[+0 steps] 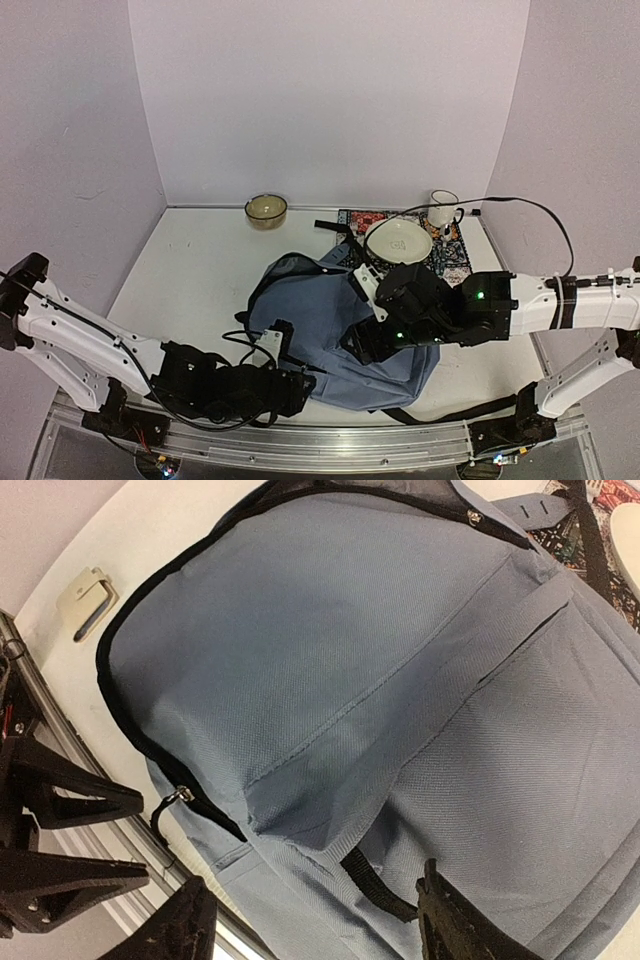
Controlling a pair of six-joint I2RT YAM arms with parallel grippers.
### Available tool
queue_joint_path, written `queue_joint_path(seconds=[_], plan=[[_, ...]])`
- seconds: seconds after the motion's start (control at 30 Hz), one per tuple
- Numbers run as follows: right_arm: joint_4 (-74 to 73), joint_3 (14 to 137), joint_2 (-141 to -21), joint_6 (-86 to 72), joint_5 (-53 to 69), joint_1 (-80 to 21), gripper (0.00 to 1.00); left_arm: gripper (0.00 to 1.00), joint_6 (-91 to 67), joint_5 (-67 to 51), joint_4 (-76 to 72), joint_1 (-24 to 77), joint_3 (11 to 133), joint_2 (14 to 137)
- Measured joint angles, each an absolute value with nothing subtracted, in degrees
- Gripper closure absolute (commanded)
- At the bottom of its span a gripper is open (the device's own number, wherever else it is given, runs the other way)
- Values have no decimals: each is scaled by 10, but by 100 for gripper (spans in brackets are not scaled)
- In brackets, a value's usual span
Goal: Pack the student bag
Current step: Grab the largest pocket of the student bag, then hold the largest pocket of the student bag.
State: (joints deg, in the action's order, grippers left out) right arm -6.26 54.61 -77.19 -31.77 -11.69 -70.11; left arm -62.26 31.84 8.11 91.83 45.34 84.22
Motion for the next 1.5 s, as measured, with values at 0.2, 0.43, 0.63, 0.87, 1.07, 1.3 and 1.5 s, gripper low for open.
queue_joint_path(seconds=[0.2,0.43,0.63,0.87,1.07,1.3,1.5], plan=[[-63,546,-774,-318,-121,-704,32,60,-647,332,138,919,510,905],[-63,546,-774,-315,-123,-708,35,89,-664,346,190,919,544,946],[-63,546,-774,-311,-123,-717,36,100,-664,360,221,919,566,958],[-55,546,-774,-272,-122,-745,35,100,-661,361,250,915,570,930],[-16,546,-789,-215,-111,-775,30,100,-645,342,256,895,568,859],[67,526,-824,-151,-123,-783,28,100,-608,317,269,890,566,827],[121,520,-861,-98,-138,-785,31,100,-591,296,272,887,565,810]])
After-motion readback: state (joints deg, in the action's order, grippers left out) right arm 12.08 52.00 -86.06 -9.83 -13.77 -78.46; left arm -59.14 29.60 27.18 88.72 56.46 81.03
